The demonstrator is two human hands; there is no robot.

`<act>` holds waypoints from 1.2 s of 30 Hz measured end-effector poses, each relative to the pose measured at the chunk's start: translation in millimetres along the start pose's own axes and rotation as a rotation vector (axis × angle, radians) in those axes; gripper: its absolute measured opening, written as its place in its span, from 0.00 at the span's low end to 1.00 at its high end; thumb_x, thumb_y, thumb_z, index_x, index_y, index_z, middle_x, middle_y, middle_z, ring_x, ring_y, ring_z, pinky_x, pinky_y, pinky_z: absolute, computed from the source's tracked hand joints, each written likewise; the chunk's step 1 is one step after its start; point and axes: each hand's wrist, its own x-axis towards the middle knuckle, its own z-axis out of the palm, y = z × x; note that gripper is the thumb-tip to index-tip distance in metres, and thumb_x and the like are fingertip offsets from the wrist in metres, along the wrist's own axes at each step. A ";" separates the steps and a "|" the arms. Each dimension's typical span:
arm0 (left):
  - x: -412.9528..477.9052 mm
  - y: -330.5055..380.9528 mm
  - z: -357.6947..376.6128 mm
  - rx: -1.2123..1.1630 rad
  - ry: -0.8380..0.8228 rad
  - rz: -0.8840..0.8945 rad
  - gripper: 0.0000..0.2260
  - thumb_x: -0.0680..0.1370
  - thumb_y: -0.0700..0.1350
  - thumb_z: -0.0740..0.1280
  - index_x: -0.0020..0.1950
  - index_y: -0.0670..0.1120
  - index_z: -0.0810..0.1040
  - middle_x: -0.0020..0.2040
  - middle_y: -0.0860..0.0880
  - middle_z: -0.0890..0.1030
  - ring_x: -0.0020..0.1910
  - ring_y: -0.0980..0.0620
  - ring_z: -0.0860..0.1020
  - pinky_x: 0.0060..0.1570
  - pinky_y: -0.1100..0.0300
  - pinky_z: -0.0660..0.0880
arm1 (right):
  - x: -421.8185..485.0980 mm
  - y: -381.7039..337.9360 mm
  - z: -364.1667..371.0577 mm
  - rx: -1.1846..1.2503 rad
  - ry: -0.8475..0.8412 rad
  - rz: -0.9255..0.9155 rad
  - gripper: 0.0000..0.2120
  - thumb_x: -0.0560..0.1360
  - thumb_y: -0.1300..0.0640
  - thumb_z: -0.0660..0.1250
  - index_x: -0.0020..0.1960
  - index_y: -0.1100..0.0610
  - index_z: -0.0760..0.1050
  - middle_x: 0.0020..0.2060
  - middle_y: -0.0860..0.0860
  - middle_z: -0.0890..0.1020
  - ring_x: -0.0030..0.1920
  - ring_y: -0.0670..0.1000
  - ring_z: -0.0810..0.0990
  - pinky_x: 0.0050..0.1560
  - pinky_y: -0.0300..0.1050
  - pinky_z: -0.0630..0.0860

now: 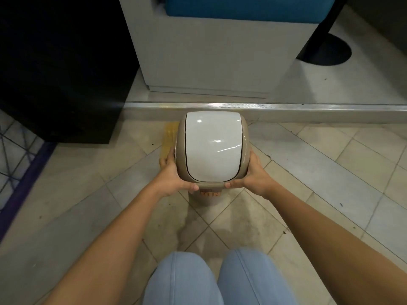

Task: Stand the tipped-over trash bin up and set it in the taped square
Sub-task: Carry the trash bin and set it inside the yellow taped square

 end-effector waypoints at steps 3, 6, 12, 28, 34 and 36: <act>5.4 3.6 0.8 -0.007 -0.009 0.007 0.62 0.54 0.43 0.82 0.75 0.54 0.42 0.71 0.44 0.54 0.71 0.49 0.52 0.71 0.51 0.53 | 5.7 2.1 -3.7 0.032 -0.011 -0.016 0.64 0.51 0.59 0.84 0.77 0.51 0.49 0.71 0.54 0.62 0.73 0.57 0.63 0.69 0.60 0.68; 8.9 4.8 -0.4 -0.007 0.004 0.014 0.62 0.55 0.43 0.82 0.75 0.54 0.42 0.70 0.45 0.55 0.70 0.52 0.52 0.70 0.54 0.53 | 10.3 1.6 -4.6 0.065 -0.017 -0.033 0.60 0.52 0.60 0.83 0.75 0.47 0.52 0.69 0.53 0.65 0.70 0.57 0.66 0.66 0.60 0.71; 19.3 7.7 -5.3 -0.005 0.005 -0.007 0.62 0.55 0.44 0.82 0.75 0.55 0.41 0.69 0.45 0.54 0.71 0.50 0.51 0.70 0.53 0.52 | 21.3 -3.6 -4.8 0.097 -0.020 -0.062 0.53 0.55 0.65 0.82 0.72 0.52 0.57 0.64 0.51 0.73 0.63 0.52 0.73 0.52 0.40 0.79; 69.3 17.9 -23.0 -0.020 -0.024 -0.008 0.63 0.56 0.45 0.82 0.75 0.54 0.39 0.72 0.45 0.51 0.73 0.45 0.51 0.71 0.48 0.52 | 63.6 -17.5 -14.1 0.103 0.007 -0.045 0.52 0.56 0.63 0.82 0.72 0.50 0.59 0.61 0.47 0.76 0.62 0.51 0.76 0.58 0.49 0.78; 87.7 19.8 -25.7 0.001 -0.003 0.009 0.61 0.56 0.44 0.82 0.75 0.55 0.42 0.71 0.43 0.53 0.71 0.48 0.52 0.70 0.51 0.54 | 79.0 -21.4 -18.9 0.089 0.003 -0.022 0.53 0.57 0.64 0.81 0.73 0.50 0.57 0.61 0.47 0.76 0.63 0.52 0.74 0.59 0.50 0.77; 93.8 19.4 -26.9 0.006 0.007 0.018 0.61 0.55 0.44 0.82 0.76 0.53 0.43 0.71 0.43 0.54 0.71 0.49 0.53 0.70 0.52 0.54 | 84.5 -22.2 -20.0 0.088 0.002 -0.020 0.52 0.57 0.65 0.81 0.73 0.50 0.57 0.59 0.45 0.76 0.63 0.52 0.75 0.56 0.47 0.78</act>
